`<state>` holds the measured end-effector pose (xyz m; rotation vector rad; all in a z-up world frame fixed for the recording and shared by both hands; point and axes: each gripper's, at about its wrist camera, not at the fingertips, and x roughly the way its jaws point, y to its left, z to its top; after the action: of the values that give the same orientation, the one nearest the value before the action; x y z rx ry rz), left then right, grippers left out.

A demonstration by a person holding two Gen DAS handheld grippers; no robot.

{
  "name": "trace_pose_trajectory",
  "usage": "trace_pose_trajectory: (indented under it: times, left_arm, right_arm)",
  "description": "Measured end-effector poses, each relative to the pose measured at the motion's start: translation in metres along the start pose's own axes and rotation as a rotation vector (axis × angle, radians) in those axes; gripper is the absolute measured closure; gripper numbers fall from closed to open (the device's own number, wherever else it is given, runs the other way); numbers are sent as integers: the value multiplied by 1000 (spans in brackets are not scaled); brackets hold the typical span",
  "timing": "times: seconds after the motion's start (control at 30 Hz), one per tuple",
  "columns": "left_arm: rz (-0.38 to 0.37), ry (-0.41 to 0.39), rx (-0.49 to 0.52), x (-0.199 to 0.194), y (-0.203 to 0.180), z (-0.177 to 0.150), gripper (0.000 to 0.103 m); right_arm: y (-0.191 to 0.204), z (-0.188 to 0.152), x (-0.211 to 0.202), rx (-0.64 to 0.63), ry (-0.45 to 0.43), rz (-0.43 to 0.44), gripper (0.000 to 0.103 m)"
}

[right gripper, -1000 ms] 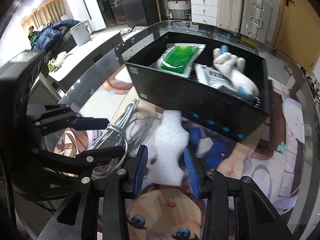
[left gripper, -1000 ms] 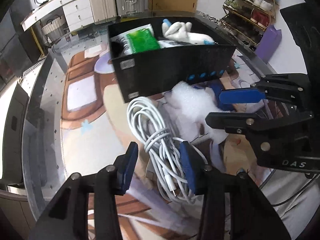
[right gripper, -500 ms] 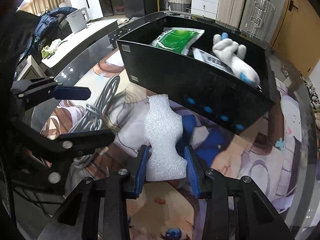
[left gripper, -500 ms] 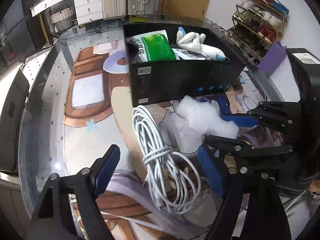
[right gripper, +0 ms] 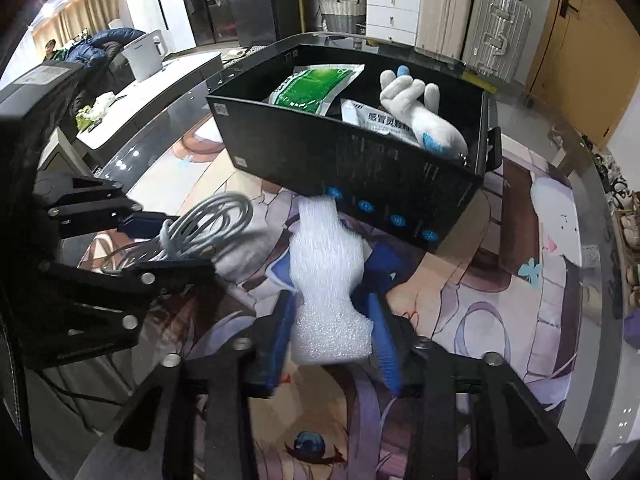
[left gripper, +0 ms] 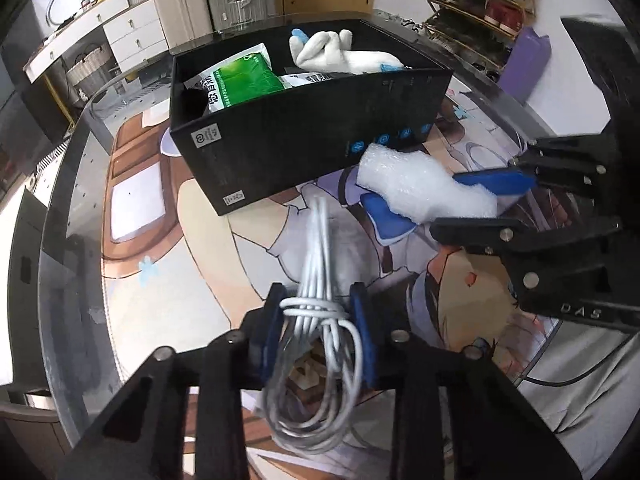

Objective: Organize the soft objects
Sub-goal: 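Grasp the white coiled cable with the left tool while the right tool grasps the white foam piece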

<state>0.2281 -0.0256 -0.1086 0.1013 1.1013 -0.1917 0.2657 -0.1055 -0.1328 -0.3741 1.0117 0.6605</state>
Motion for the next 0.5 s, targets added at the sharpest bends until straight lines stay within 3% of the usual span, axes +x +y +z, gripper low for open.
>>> trace_pose_trajectory:
  times: [0.03, 0.13, 0.2, 0.27, 0.5]
  left_arm:
    - [2, -4, 0, -2, 0, 0, 75]
    - [-21, -8, -16, -6, 2, 0, 75]
    - [-23, -12, -16, -6, 1, 1, 75]
    - [-17, -10, -10, -6, 2, -1, 75]
    - [-18, -30, 7, -15, -1, 1, 75]
  right_arm:
    - [-1, -1, -1, 2, -6, -10, 36]
    - [3, 3, 3, -5, -8, -2, 34]
    - [5, 5, 9, -7, 13, 5, 43]
    - [10, 5, 11, -14, 28, 19, 66]
    - [20, 6, 6, -29, 15, 31, 69]
